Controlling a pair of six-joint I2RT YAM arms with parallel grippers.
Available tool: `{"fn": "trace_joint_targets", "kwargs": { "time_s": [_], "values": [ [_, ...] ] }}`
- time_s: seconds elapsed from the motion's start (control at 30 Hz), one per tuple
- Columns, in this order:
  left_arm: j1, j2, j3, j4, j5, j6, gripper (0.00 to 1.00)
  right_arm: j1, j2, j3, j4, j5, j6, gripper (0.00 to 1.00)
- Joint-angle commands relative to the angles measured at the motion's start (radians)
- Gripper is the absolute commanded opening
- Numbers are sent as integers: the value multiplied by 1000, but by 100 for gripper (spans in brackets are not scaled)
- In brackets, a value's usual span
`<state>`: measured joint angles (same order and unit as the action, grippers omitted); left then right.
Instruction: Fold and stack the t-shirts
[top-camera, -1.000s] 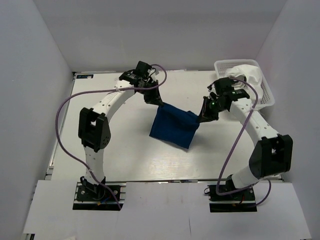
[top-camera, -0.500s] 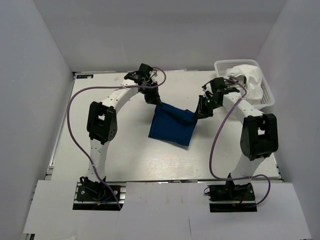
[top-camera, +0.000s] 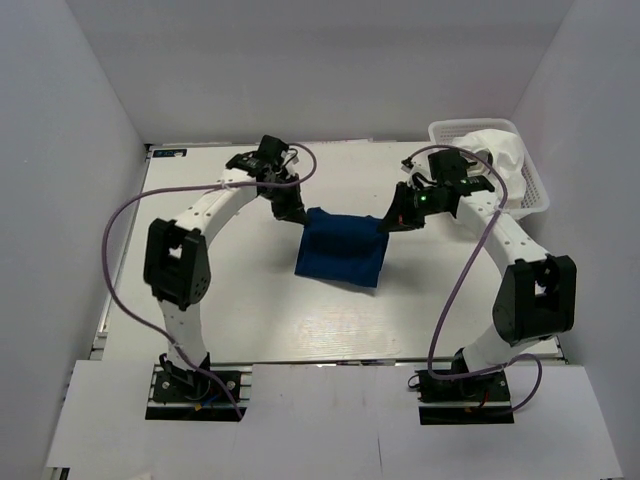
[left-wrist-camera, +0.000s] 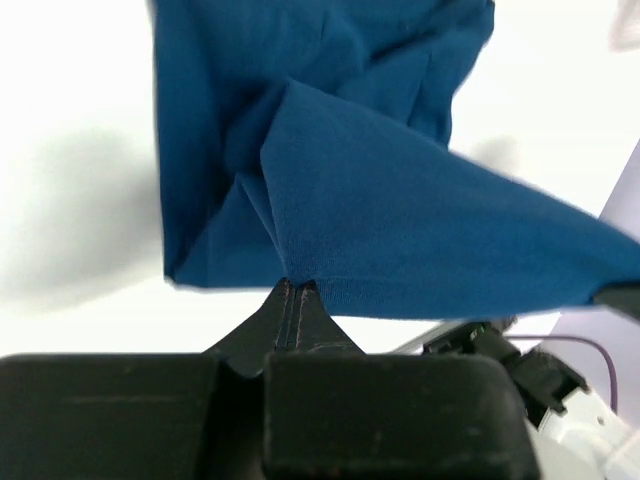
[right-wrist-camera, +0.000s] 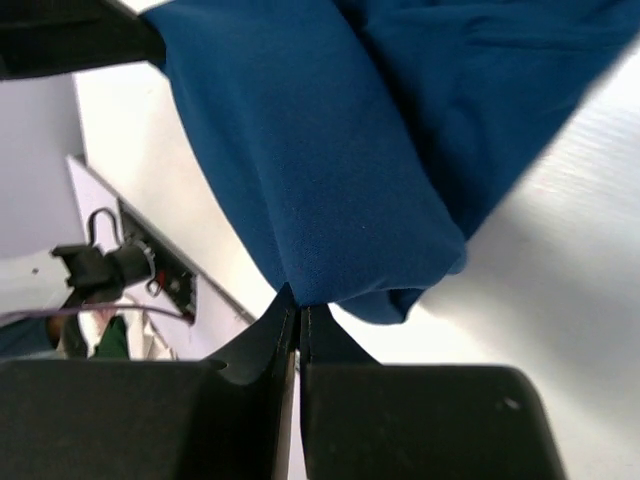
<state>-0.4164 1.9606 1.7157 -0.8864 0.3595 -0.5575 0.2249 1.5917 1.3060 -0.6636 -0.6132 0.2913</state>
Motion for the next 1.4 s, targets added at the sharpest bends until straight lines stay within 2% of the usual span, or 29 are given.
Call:
{"fn": "trace_joint_targets", "kwargs": {
  "time_s": [0.0,0.1,0.23,0.37,0.53,0.67,0.77,0.87,0.97,1.2,1.37],
  "values": [
    [7,-161,-89,-2,-19,-21,0,8,-36,-25,-31,-74,-20,0],
    [7,-239,-149,12,-47,-56,0,10,-61,-42,-21,-77,-9,0],
    [7,-310,-140,-16,-128,-56,0,10,-75,-33,-33,-111,-7,0],
    [7,-330,-140,-2,-128,-56,0,11,-78,-37,-33,-140,6,0],
    [7,-235,-76,7,-110,-35,0,10,-65,-24,-11,-135,20,0],
    [16,-164,8,-3,-154,-1,0,1,-47,-16,4,-120,29,0],
    [25,-97,87,-3,-165,21,0,1,22,28,4,-99,-1,0],
    [34,-13,136,18,-114,31,0,-4,108,104,-34,-74,-27,0],
    [45,78,209,-8,-96,31,0,-9,154,125,4,-79,-14,0],
    [67,148,285,29,-96,31,0,-27,275,220,-8,1,0,0],
    [76,224,329,70,-65,31,0,-33,346,245,5,-2,2,0]
  ]
}}
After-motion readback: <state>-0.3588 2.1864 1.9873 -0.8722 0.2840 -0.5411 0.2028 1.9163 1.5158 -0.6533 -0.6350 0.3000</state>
